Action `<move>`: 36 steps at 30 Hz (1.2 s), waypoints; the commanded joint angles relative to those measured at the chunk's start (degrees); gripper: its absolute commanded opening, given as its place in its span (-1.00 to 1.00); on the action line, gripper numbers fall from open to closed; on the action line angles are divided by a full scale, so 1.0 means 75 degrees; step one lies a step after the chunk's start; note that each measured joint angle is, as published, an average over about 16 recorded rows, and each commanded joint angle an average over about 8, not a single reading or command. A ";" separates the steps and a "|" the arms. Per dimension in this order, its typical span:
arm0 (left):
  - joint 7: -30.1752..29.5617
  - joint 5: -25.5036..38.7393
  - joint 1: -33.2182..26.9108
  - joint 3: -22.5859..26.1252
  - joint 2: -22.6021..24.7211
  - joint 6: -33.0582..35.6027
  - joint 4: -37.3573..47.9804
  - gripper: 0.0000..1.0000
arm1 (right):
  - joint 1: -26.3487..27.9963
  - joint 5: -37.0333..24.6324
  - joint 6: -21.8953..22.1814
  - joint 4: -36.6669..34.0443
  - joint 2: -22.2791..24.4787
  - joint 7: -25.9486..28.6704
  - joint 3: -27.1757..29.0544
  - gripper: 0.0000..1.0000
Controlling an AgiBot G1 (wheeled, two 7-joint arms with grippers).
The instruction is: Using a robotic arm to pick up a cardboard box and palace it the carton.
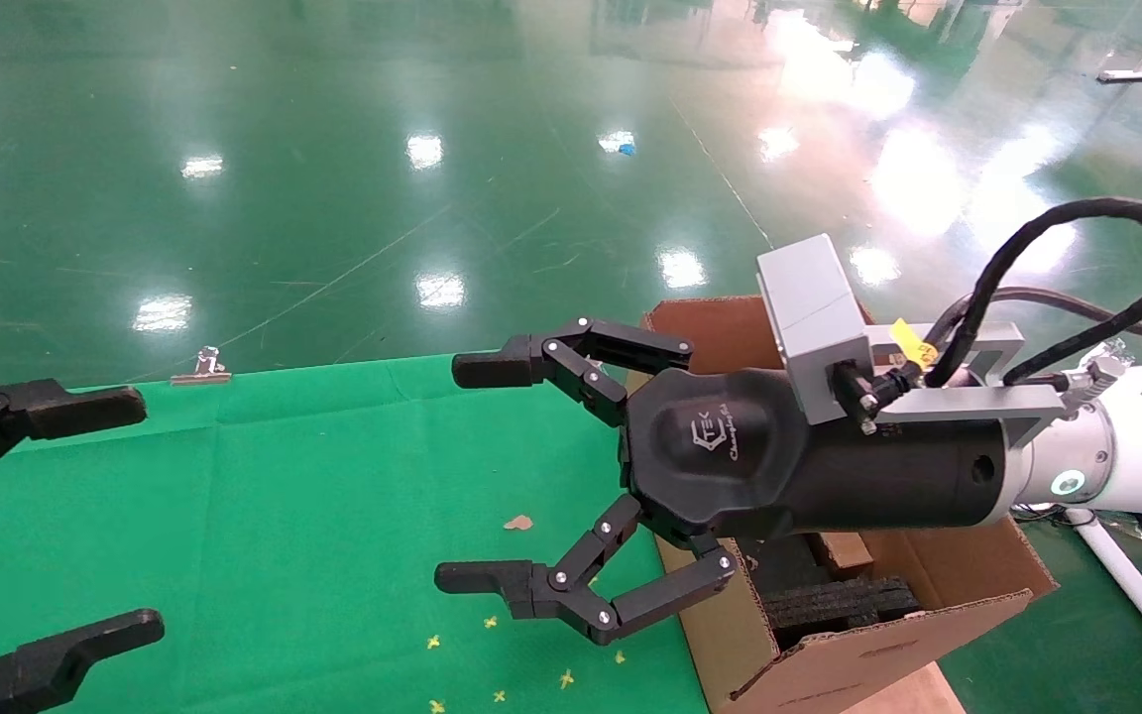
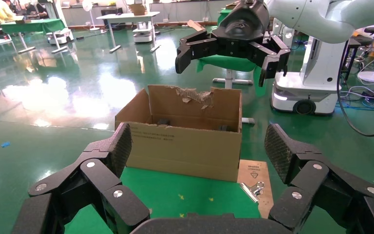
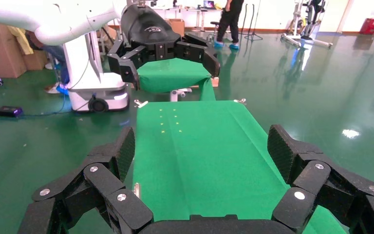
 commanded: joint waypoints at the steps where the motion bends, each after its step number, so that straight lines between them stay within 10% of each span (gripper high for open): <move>1: 0.0000 0.0000 0.0000 0.0000 0.0000 0.0000 0.0000 1.00 | 0.0005 -0.0001 0.0001 -0.0005 -0.0001 0.0001 -0.0006 1.00; 36: 0.0000 0.0002 0.0000 0.0000 0.0000 0.0000 0.0000 1.00 | 0.0023 -0.0008 0.0009 -0.0028 -0.0008 0.0004 -0.0030 1.00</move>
